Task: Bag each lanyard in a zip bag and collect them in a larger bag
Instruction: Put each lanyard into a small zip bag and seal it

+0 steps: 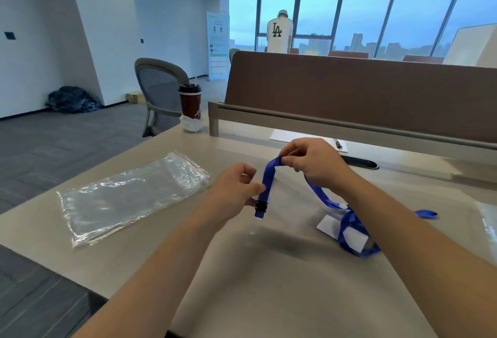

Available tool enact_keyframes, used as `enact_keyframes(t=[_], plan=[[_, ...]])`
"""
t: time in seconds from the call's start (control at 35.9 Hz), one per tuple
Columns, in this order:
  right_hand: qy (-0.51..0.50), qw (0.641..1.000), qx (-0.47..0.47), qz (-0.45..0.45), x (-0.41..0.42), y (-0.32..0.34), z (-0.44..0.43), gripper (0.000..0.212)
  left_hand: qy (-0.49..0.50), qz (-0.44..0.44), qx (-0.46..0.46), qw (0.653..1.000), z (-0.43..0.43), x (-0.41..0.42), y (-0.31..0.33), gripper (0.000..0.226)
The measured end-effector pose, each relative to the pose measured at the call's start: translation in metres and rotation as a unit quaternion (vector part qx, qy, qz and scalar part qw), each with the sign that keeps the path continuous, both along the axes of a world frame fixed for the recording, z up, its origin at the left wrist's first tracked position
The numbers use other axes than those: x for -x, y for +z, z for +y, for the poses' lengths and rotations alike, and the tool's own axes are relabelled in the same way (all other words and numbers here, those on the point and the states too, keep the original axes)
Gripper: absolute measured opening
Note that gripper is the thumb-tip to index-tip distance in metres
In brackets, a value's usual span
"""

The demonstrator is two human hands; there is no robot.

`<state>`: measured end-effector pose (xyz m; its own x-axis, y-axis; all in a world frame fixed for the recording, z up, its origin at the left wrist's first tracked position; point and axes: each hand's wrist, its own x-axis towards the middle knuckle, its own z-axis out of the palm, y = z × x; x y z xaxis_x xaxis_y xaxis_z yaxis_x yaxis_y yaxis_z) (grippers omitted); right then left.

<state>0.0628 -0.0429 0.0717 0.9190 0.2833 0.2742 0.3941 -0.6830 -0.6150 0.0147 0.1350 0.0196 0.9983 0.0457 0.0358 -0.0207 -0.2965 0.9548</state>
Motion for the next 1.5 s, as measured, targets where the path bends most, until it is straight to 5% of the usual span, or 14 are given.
enact_keyframes(t=[0.28, 0.42, 0.7, 0.78, 1.0, 1.25, 1.5], plan=[[0.017, 0.97, -0.194, 0.143, -0.005, -0.018, 0.002, 0.01, 0.09, -0.047, 0.143, 0.985, 0.028, -0.007, 0.015, 0.024], [0.029, 0.963, -0.187, 0.191, -0.001, -0.043, 0.018, 0.015, 0.162, -0.078, 0.187, 0.966, 0.033, -0.014, 0.025, 0.018], [0.081, 0.935, -0.195, 0.284, 0.026, -0.054, 0.055, 0.024, 0.271, -0.132, 0.087, 0.95, 0.035, -0.016, 0.017, 0.014], [0.104, 0.949, -0.12, 0.272, 0.03, -0.053, 0.058, 0.019, 0.282, -0.156, 0.043, 0.946, 0.035, -0.016, 0.013, 0.01], [0.14, 0.969, 0.114, 0.169, 0.03, -0.033, 0.054, 0.021, 0.249, -0.148, -0.081, 0.954, 0.041, -0.014, 0.003, 0.017], [0.142, 0.982, 0.087, 0.094, 0.021, 0.007, 0.029, 0.021, 0.112, -0.082, -0.175, 0.975, 0.047, -0.01, 0.007, 0.012], [0.121, 0.991, -0.003, 0.062, 0.01, 0.023, 0.018, 0.013, -0.057, 0.005, -0.07, 0.996, 0.04, -0.001, 0.014, 0.018]])
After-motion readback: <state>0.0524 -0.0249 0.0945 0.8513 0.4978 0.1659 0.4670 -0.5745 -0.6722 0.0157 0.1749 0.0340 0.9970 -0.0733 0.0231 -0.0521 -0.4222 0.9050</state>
